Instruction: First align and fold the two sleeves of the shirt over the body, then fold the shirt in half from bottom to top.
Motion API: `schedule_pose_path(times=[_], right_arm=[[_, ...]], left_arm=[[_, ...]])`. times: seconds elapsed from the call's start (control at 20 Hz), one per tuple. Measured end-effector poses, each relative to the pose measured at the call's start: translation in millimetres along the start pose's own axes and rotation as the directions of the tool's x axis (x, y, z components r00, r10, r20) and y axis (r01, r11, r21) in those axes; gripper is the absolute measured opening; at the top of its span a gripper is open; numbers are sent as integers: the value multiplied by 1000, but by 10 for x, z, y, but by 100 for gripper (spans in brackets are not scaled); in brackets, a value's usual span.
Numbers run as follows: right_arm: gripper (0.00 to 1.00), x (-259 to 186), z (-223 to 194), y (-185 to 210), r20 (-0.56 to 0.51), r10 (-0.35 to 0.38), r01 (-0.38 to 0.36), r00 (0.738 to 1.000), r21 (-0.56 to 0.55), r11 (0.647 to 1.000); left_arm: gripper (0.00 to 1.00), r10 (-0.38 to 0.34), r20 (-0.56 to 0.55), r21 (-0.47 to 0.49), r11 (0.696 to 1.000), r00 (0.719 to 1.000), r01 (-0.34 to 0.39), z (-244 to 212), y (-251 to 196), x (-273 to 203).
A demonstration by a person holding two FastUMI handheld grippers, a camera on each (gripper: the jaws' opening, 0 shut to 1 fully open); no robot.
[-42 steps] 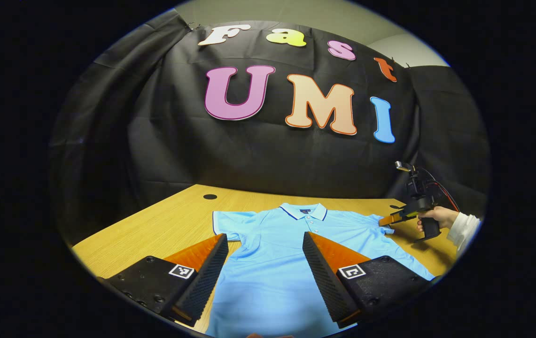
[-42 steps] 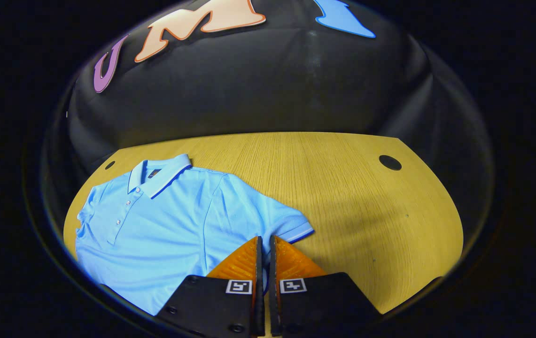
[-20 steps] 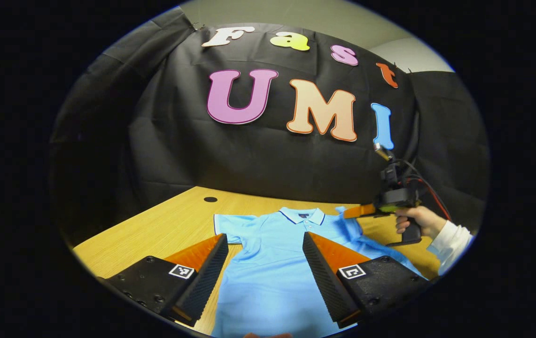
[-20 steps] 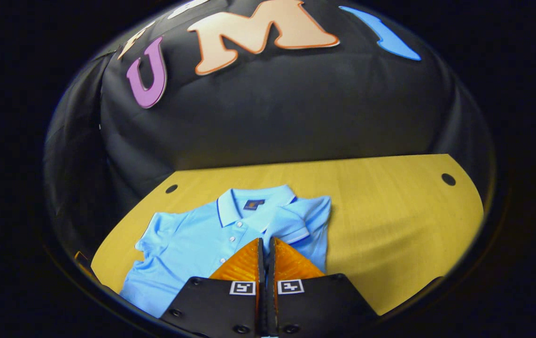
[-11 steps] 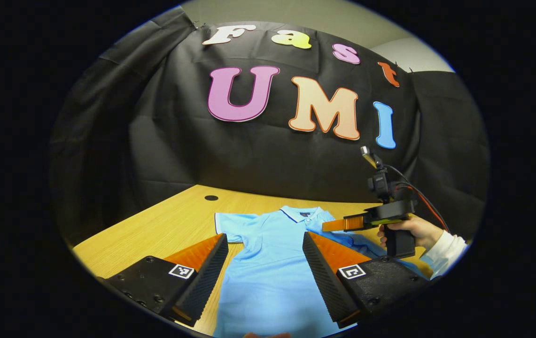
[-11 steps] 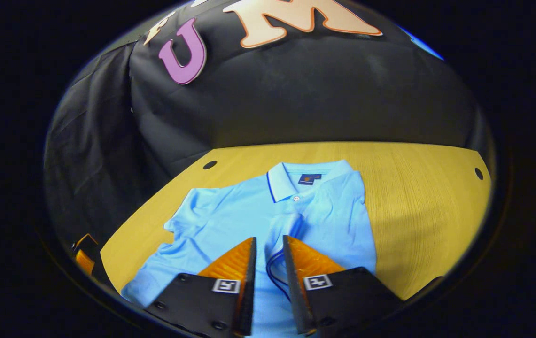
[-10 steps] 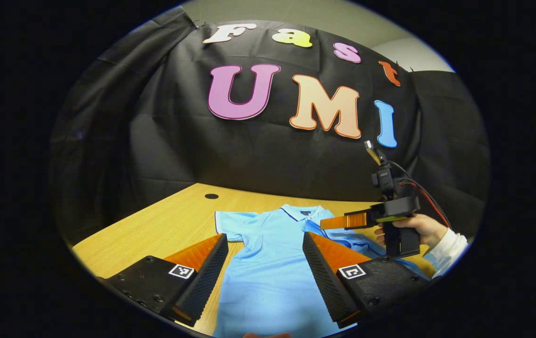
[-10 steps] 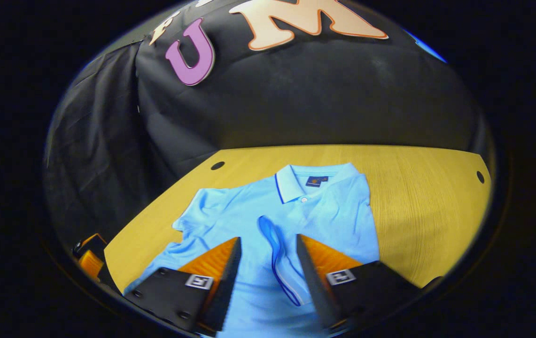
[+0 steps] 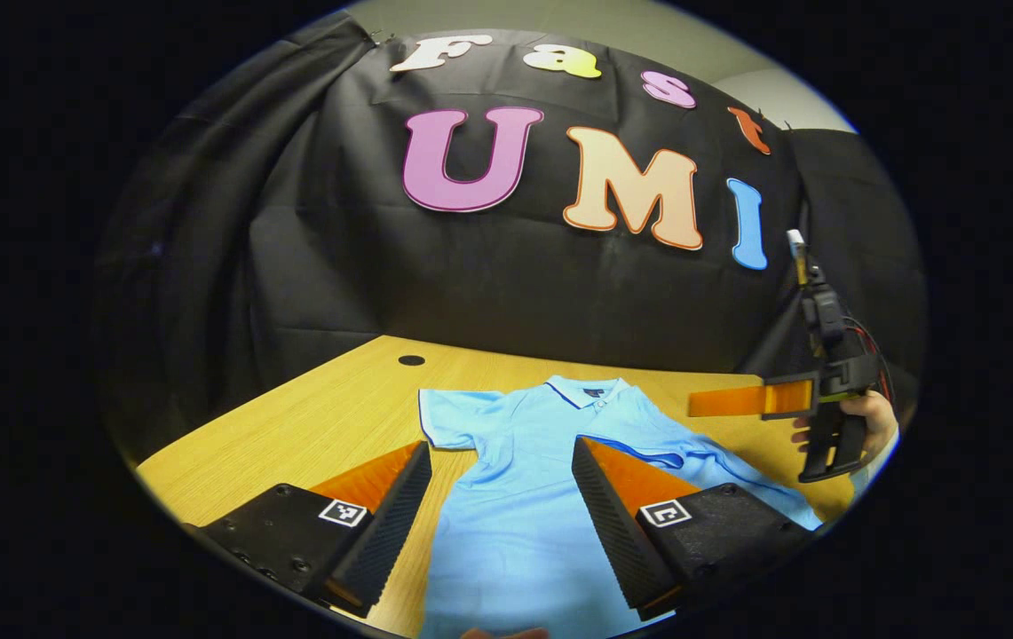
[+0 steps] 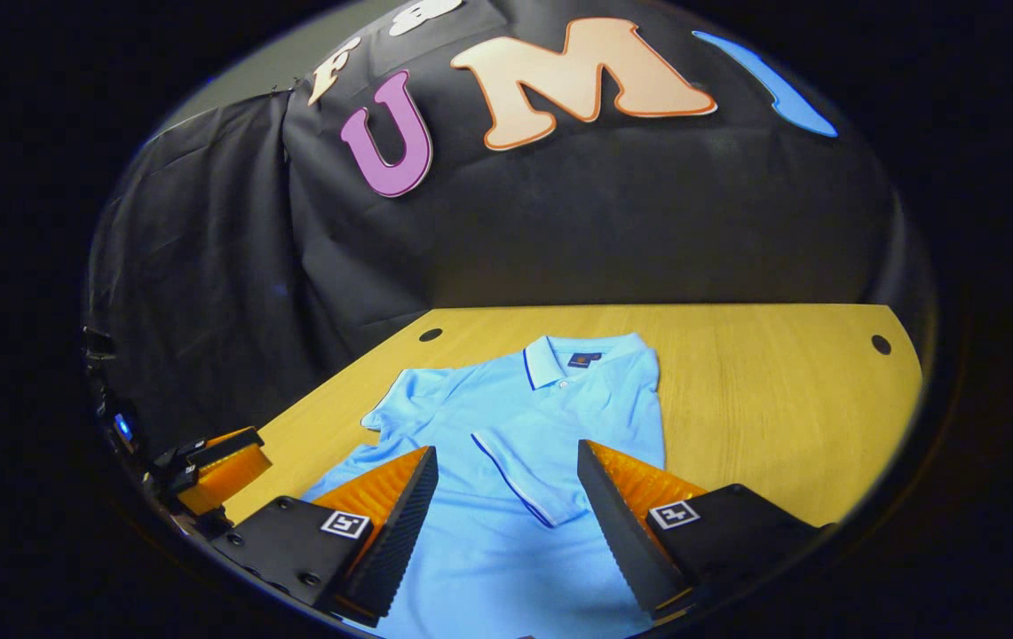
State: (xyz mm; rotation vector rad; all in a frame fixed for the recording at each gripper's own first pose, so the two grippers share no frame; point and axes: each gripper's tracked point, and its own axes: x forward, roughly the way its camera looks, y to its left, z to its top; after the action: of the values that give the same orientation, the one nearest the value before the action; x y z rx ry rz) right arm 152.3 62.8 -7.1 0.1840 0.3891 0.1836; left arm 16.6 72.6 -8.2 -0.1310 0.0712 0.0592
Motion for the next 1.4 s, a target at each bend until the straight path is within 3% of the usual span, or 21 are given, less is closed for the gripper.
schedule_pose_path(times=[0.3, 0.55, 0.85, 1.2, 1.4], right_arm=[[98, -714, -123, -120, 69, 16, -14, 998, -32, 999], [98, -1044, -350, -335, 85, -3, 8, 996, -63, 998], [98, -1204, -480, -355, 93, -1, 4, 996, -27, 1000], [98, -1311, -492, -441, 126, -34, 39, 991, -33, 999], [98, -1357, -436, -465, 164, -34, 36, 986, -9, 999]], left_arm=[[95, -33, -115, -77, 997, 993, 24, -130, 121, 337], [95, -1, -212, -114, 993, 977, -24, -110, 401, 737], [95, -50, -341, -86, 996, 939, 22, -198, 498, 1375], [95, 16, -432, -4, 1000, 902, -19, -380, 778, 1883], [93, 42, -444, 24, 999, 895, -35, -501, 869, 1992]])
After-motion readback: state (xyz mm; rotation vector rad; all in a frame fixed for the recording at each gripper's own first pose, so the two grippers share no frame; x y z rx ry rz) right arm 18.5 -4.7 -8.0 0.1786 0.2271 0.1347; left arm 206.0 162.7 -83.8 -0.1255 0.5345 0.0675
